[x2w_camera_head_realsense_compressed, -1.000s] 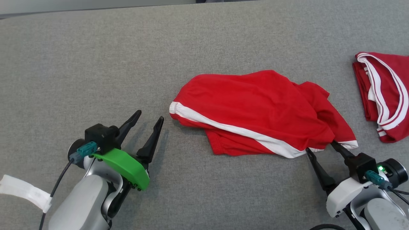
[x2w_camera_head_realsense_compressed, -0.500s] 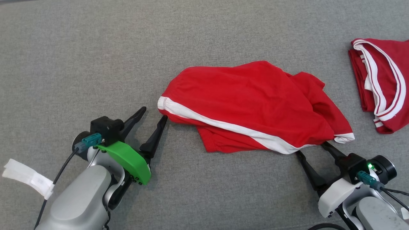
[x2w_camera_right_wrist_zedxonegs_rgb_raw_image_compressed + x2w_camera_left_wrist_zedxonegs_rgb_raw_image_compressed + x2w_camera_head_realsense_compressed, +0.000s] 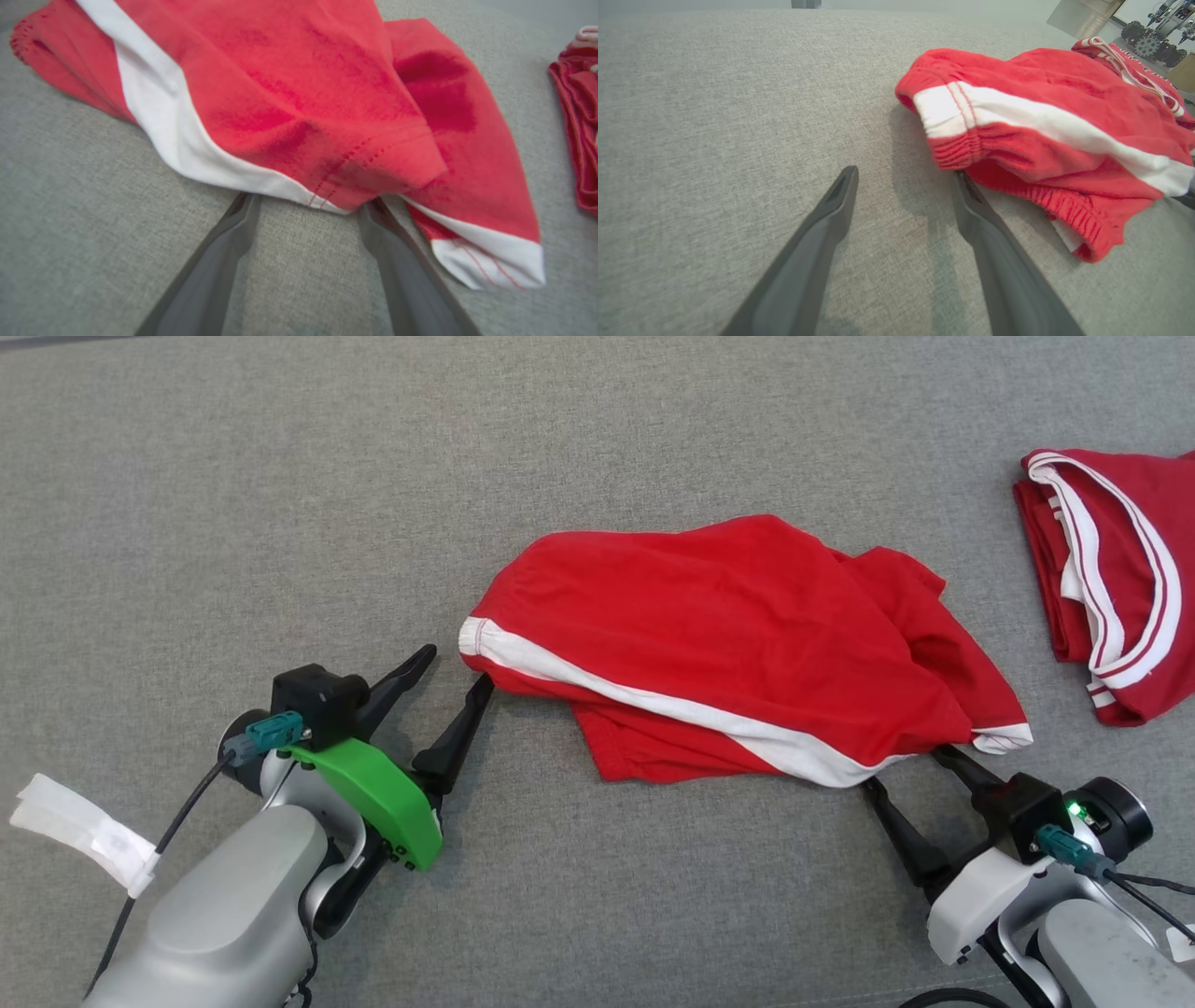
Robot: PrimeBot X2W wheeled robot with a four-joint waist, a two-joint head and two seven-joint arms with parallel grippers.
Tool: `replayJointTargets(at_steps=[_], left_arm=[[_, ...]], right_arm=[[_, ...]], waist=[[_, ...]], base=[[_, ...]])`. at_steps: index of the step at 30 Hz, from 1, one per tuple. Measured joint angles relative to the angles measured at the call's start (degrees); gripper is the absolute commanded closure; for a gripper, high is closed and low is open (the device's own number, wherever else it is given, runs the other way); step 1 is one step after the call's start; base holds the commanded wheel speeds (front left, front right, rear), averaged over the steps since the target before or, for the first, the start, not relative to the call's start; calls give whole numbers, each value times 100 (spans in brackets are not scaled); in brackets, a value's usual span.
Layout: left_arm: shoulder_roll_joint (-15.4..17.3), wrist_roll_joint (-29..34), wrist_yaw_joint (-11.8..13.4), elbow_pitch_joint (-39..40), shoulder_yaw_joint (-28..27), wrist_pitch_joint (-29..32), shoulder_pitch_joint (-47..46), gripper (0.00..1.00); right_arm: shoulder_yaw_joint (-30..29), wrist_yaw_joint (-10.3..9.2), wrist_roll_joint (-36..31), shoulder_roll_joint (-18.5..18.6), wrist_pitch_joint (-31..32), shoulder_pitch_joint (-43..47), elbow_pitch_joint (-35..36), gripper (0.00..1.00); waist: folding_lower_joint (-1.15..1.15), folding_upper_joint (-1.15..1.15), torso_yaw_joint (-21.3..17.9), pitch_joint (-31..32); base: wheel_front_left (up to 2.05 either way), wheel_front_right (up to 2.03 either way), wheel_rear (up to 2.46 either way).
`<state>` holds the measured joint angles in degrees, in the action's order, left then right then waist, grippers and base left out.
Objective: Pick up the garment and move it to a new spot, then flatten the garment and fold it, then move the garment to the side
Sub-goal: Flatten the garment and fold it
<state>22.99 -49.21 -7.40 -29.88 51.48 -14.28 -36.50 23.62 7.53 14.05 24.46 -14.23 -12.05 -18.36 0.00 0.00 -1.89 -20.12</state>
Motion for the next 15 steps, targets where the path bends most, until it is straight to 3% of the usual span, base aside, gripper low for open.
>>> replayJointTargets(at_steps=[5, 9, 15], left_arm=[[209, -616, 0, 299, 361, 65, -79, 0], [620, -1326, 0, 706, 624, 369, -108, 0], [1077, -1786, 0, 996, 883, 521, -500, 0]], right_arm=[[44, 0, 42, 30, -5, -10, -45, 0], [76, 0, 51, 38, -7, -13, -71, 0], [102, 0, 75, 49, -8, -32, -85, 0]], waist=[[0, 0, -10, 38], [0, 0, -36, 67], [0, 0, -63, 68]], base=[[0, 0, 0], [0, 0, 0], [0, 0, 0]])
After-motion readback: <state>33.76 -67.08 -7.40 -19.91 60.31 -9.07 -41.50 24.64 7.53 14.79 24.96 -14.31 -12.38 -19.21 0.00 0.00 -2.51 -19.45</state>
